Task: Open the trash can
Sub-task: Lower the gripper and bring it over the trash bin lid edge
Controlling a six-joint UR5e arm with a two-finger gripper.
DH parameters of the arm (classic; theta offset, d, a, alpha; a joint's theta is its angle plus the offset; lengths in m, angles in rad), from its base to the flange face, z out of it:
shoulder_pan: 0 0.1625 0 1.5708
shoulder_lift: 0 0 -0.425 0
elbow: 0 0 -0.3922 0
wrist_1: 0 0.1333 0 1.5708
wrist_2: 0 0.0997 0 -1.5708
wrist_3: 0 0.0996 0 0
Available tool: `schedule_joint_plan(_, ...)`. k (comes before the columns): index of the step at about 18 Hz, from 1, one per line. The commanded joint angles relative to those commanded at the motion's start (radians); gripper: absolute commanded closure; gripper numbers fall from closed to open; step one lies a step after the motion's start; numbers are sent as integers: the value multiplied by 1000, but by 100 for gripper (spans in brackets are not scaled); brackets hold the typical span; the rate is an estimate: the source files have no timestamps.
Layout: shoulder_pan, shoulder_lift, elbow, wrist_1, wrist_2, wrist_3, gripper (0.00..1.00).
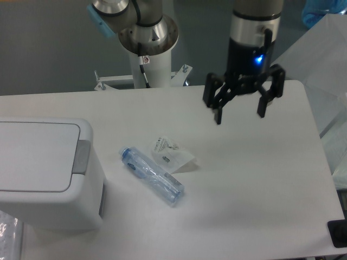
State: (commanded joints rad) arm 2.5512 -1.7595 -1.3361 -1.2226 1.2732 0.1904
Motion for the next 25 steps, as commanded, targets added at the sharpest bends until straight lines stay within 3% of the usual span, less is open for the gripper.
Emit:
schedule_joint_plan(6, -100, -23, -5, 6, 0, -106, 0)
schedule_joint_plan(25, -226, -55, -5, 6, 0, -143, 0)
